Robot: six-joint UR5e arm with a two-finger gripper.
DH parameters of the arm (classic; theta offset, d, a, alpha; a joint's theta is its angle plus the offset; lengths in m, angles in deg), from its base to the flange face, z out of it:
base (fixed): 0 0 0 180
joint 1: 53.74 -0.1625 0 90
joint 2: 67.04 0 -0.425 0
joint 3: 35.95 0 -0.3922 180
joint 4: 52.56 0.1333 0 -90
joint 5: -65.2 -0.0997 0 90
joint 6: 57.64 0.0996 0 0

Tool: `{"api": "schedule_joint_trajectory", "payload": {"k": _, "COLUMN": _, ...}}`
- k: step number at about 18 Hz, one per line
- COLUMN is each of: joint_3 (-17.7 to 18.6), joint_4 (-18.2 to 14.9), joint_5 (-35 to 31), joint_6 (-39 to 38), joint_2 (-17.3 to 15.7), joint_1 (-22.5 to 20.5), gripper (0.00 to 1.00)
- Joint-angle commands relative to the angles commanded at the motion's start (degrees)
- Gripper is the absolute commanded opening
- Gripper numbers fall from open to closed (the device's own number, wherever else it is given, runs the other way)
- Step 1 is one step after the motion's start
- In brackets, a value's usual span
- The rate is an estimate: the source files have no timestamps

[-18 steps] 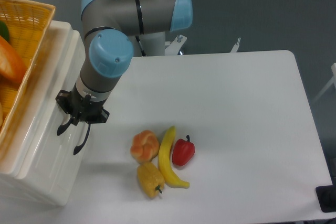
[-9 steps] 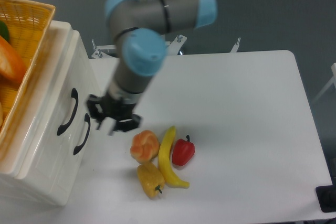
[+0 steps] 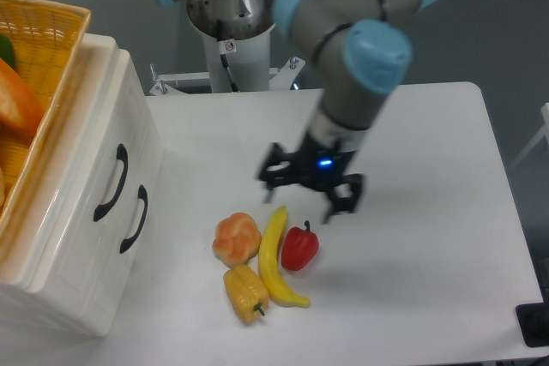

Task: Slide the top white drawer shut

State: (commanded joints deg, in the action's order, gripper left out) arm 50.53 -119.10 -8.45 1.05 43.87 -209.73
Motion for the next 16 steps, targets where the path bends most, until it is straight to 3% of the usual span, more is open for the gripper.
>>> {"api": "schedule_joint_trajectory", "payload": {"k": 6, "joint_3": -0.1, "joint_4": 6.7, "joint_5": -6.7, "joint_6": 15.4, "joint_2": 5.5, "joint_1": -6.0, "gripper": 1.0}}
{"api": "schedule_joint_trajectory", "payload": {"k": 11, "joint_3": -0.4, "joint_4": 6.7, "joint_5": -9.1, "joint_6": 33.4, "joint_2": 8.2, "joint_1": -9.5, "gripper": 1.0}}
{"api": "schedule_joint_trajectory", "payload": {"k": 16, "joint_3": -0.6, "joint_4": 6.7, "joint_5": -12.9, "joint_6": 35.8, "joint_2": 8.4, "joint_1": -9.7, "gripper": 1.0}}
